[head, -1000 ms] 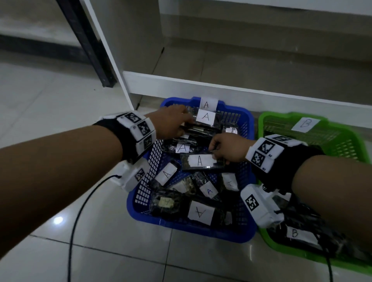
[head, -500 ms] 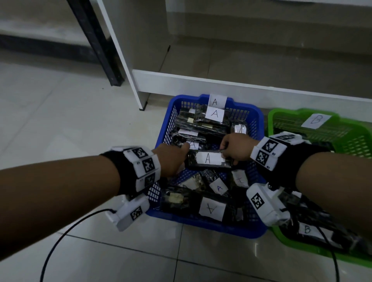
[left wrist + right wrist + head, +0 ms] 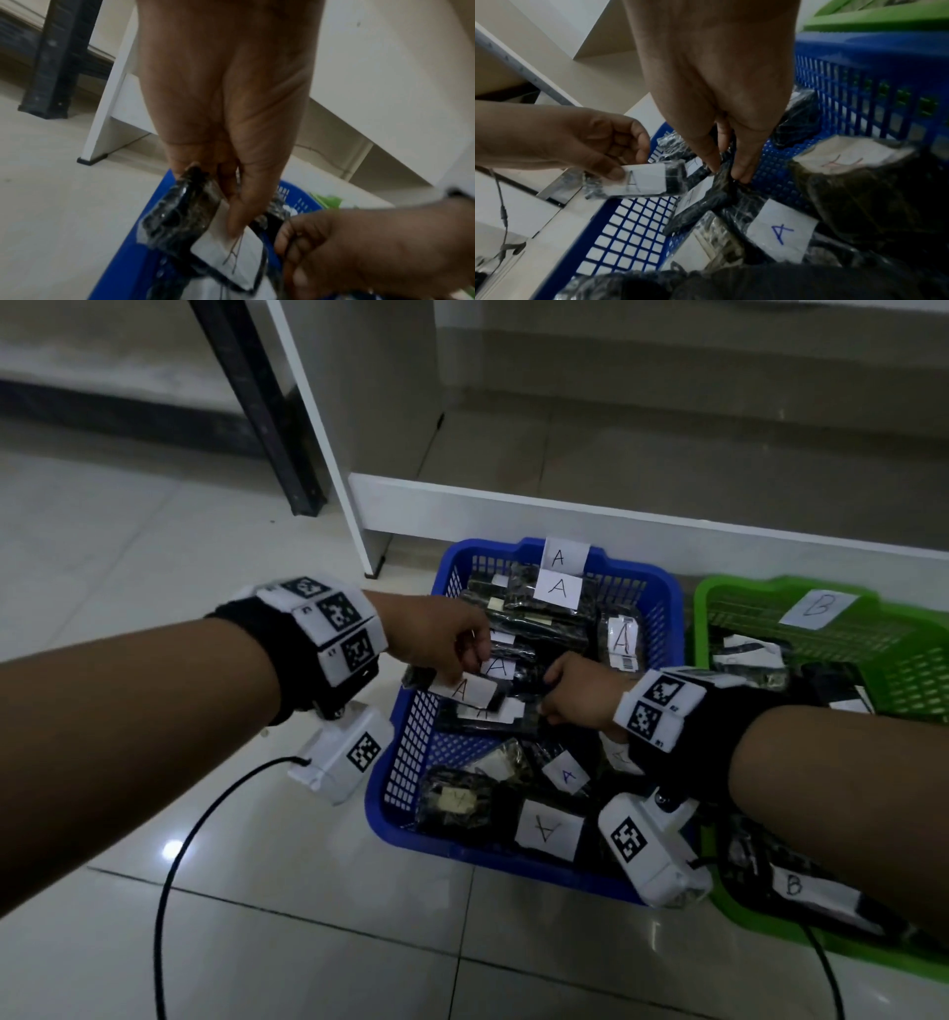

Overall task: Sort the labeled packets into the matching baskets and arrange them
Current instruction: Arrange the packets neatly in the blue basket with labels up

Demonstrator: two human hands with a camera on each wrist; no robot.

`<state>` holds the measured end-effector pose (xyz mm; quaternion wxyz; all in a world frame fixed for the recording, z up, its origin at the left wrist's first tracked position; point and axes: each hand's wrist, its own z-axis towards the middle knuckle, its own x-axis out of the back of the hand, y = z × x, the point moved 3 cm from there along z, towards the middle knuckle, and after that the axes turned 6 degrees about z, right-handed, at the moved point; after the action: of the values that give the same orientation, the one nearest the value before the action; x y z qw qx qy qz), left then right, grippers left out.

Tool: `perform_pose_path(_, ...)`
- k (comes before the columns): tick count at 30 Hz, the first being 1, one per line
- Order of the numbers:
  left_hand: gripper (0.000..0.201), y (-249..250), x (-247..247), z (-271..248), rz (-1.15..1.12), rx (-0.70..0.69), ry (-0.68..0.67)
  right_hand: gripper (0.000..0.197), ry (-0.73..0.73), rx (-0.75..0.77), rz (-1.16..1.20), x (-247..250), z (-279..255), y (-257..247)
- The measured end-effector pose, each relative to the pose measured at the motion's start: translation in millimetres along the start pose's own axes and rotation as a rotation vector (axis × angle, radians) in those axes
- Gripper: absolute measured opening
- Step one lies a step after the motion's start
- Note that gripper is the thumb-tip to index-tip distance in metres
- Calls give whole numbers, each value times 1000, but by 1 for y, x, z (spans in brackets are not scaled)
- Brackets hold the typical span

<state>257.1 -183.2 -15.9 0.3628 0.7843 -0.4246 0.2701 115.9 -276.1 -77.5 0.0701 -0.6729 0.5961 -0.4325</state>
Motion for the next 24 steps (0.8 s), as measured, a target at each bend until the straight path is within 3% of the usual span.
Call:
perform_pose_path(4, 31, 3, -18, 4, 128, -73, 73, 26, -11, 6, -98, 0, 1, 3)
perform_pose_path(8, 36, 2, -14, 9, 65, -114, 62, 2, -5, 25, -115, 7, -10, 0)
perform_pose_path(9, 37, 2, -12, 9, 23, -115, 60, 6, -11, 46, -198, 8, -13, -1)
perform_pose_path(12, 40, 5, -14, 10, -13, -128, 64, 43, -54, 118, -548, -1, -21, 3)
perform_pose_path(15, 37, 9, -31, 14, 229, -109, 40, 61, 9, 142, -717, -18, -27, 14)
perform_pose_path(18, 38, 11, -48, 14, 403, -104, 3, 59, 128, 139, -749, -25, -28, 22)
perform_pose_path(21, 44, 14, -58, 14, 435, -104, 5, 59, 94, 6, -763, -24, -28, 22)
perform_pose_path(24, 46, 16, -62, 17, 485, -100, 34, 36, 92, -71, -731, -16, -25, 22)
